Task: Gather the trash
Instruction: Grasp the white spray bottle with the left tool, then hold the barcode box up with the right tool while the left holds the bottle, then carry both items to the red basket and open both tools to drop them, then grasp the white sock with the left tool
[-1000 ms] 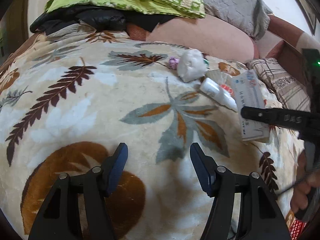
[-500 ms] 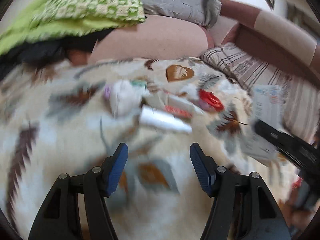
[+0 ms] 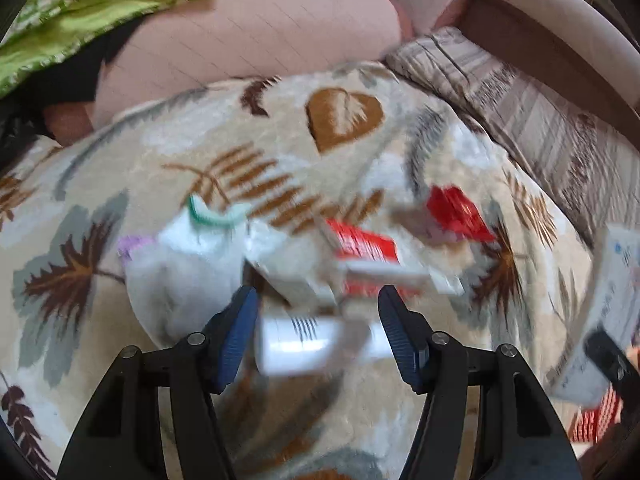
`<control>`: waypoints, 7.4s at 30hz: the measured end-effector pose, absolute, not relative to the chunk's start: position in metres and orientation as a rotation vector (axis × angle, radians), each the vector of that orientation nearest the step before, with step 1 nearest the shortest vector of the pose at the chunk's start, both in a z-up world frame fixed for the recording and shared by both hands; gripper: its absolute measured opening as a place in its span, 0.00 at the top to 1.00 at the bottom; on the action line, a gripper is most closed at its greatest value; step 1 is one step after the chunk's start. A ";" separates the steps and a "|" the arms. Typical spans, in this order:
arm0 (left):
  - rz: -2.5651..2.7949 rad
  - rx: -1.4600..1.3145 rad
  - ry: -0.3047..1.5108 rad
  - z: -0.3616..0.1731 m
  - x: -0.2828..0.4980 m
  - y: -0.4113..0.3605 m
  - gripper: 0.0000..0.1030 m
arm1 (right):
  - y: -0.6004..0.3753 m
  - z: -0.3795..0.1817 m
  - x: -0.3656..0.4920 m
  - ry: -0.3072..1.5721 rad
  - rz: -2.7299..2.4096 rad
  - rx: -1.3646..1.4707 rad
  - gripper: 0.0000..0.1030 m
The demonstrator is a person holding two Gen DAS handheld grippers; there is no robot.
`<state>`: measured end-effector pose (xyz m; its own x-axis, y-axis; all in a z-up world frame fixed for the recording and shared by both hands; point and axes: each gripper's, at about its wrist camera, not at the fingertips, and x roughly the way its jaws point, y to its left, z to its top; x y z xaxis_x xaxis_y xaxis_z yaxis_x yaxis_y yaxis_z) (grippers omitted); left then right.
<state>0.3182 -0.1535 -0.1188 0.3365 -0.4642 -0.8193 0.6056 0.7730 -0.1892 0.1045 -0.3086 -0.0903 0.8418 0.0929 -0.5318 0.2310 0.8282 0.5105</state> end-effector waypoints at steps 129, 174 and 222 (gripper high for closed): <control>-0.312 0.100 0.651 -0.102 0.045 -0.036 0.72 | -0.200 -0.088 -0.001 0.689 0.126 0.308 0.86; -1.080 0.095 0.881 -0.036 -0.044 -0.274 0.41 | -0.438 -0.056 -0.247 0.575 -0.471 0.637 0.49; -0.296 -0.071 0.881 -0.100 0.267 -0.056 0.73 | -0.296 -0.063 0.140 0.730 0.211 0.438 0.30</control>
